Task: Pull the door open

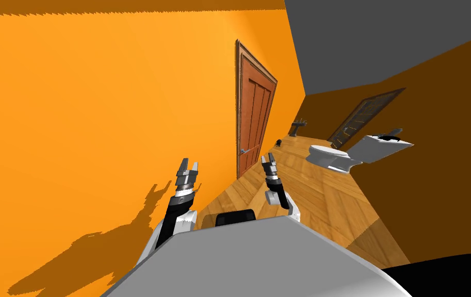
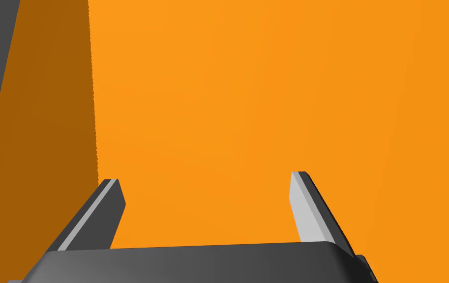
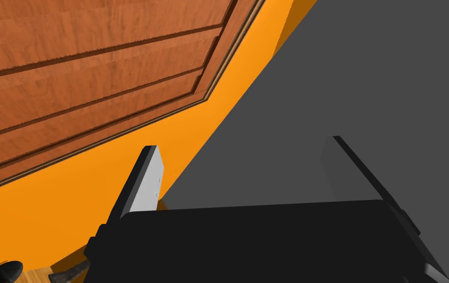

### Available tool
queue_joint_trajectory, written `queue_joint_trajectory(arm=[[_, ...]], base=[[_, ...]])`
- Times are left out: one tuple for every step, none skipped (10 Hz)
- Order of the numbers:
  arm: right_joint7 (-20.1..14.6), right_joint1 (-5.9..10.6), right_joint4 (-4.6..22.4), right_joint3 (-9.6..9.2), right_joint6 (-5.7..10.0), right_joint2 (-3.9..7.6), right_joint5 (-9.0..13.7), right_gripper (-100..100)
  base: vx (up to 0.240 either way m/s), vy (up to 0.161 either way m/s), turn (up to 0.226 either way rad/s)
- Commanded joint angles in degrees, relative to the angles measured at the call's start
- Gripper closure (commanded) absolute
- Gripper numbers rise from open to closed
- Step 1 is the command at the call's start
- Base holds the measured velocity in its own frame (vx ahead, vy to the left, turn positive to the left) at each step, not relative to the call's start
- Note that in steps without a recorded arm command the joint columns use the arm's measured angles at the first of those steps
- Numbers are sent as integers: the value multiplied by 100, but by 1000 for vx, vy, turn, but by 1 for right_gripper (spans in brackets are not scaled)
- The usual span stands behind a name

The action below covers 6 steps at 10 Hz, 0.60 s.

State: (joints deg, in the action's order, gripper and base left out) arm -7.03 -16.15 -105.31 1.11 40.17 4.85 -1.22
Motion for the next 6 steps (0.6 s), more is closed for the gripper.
queue_joint_trajectory(arm=[[-2,123,286,-3,21,31,19,-100],[-2,123,320,-3,21,31,19,-100],[-7,196,530,-1,47,54,34,-100],[-11,270,714,0,73,78,50,-100],[-16,343,873,2,100,101,65,-100],[-16,343,950,2,100,101,65,-100]], base=[[83,-124,191],[42,-82,66],[31,-64,124],[50,-89,181],[57,-99,183],[31,-78,72]])
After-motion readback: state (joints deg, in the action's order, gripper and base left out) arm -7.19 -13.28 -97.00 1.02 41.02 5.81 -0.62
